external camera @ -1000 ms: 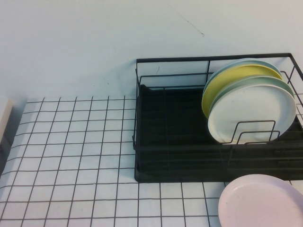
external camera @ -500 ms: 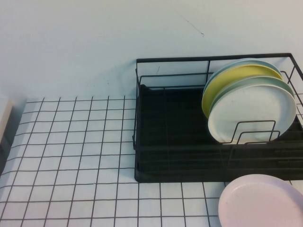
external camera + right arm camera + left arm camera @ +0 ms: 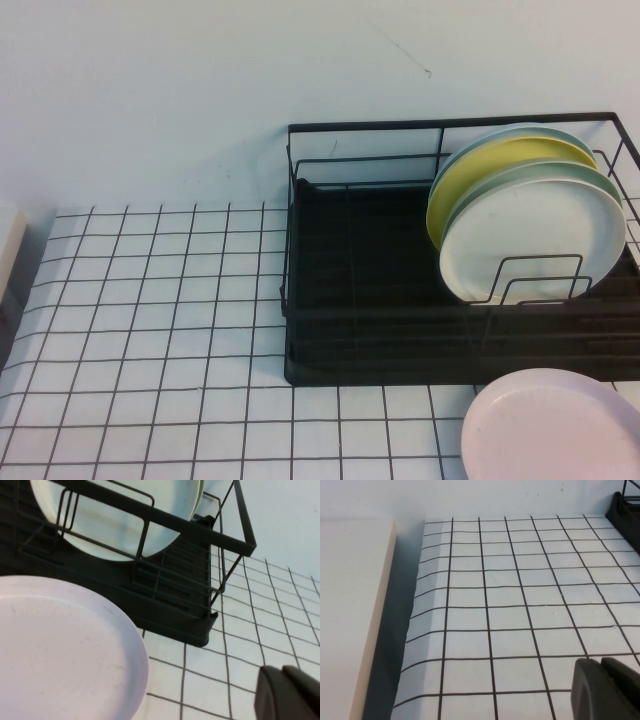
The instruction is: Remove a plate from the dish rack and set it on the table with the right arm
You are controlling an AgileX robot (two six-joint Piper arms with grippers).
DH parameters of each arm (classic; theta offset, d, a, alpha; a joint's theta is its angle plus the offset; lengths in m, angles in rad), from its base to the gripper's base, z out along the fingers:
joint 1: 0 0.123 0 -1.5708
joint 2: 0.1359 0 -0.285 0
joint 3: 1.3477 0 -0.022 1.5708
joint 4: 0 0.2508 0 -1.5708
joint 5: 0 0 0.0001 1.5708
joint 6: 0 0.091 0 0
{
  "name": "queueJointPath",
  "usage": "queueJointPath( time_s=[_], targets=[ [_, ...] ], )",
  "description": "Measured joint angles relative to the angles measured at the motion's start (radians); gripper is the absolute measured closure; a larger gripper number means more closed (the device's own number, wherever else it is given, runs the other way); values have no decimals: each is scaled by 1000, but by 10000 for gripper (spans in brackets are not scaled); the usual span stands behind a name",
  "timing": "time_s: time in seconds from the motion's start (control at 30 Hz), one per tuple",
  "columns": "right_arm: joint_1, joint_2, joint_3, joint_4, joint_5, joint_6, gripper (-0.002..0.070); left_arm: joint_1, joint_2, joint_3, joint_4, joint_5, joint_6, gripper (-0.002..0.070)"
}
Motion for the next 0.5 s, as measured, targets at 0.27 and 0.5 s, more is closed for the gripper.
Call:
queueJointPath(
  time_s=[0.27, 0.5],
  targets=[
    [0, 0, -2, -27, 22, 202, 678, 0, 0, 0, 0, 0, 0, 678],
    [0, 0, -3, -33, 29, 227, 678, 0, 0, 0, 0, 0, 0, 678]
  ],
)
